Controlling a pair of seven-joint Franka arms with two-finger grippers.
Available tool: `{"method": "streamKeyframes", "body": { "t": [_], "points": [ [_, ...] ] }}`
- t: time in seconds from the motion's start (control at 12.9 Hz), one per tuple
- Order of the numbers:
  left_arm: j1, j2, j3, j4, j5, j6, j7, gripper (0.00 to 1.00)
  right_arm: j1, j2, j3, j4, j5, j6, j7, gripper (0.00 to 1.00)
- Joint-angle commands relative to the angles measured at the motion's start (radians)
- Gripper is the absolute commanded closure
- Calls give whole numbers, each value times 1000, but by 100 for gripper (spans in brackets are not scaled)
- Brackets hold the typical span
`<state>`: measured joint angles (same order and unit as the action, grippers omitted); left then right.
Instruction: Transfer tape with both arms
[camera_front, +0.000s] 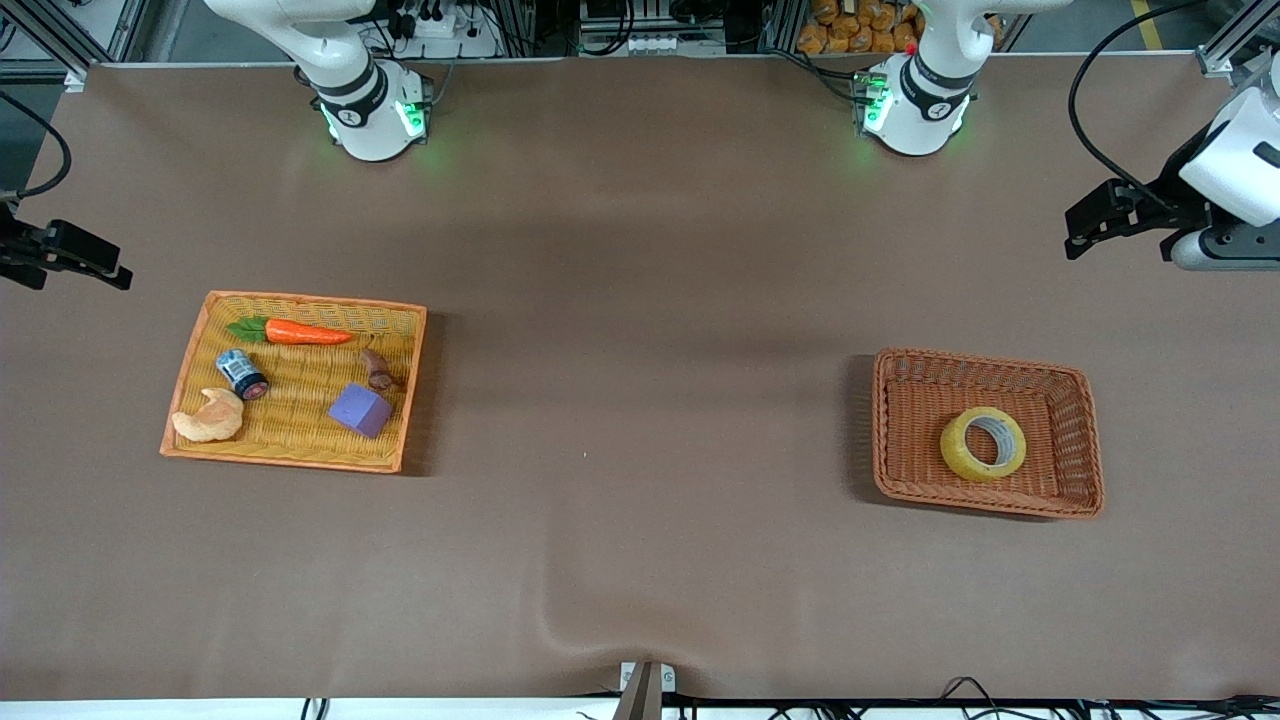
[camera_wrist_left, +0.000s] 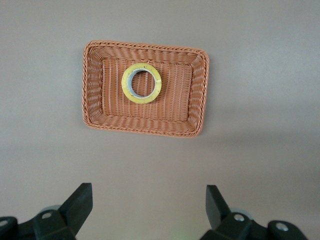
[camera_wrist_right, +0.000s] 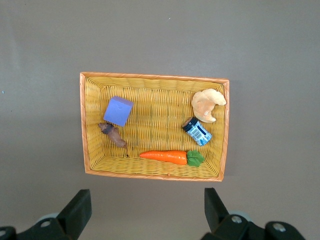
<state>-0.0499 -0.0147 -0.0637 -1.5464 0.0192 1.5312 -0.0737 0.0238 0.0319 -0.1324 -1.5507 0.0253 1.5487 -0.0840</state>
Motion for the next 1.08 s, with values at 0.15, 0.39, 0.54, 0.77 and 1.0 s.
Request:
{"method": "streamKeyframes", "body": {
  "t": [0.15,0.39,0.54,0.77,1.0],
  "points": [
    [1,4,-5,14,8,0,-15,0,-4,-1,0,14,-1,-10,0,0],
    [2,4,-5,12,7,0,-17,0,-2,-1,1,11,-1,-21,-2,0],
    [1,1,-7,12,7,-2,-18,0,-5,0,0,7,-1,-33,0,0],
    [1,1,-7,12,7,-2,-18,0,-5,0,0,9,-1,-38,0,0],
    [1,1,-7,12,1,-2,-18,0,-5,2,0,9,-1,-39,1,0]
  ]
}}
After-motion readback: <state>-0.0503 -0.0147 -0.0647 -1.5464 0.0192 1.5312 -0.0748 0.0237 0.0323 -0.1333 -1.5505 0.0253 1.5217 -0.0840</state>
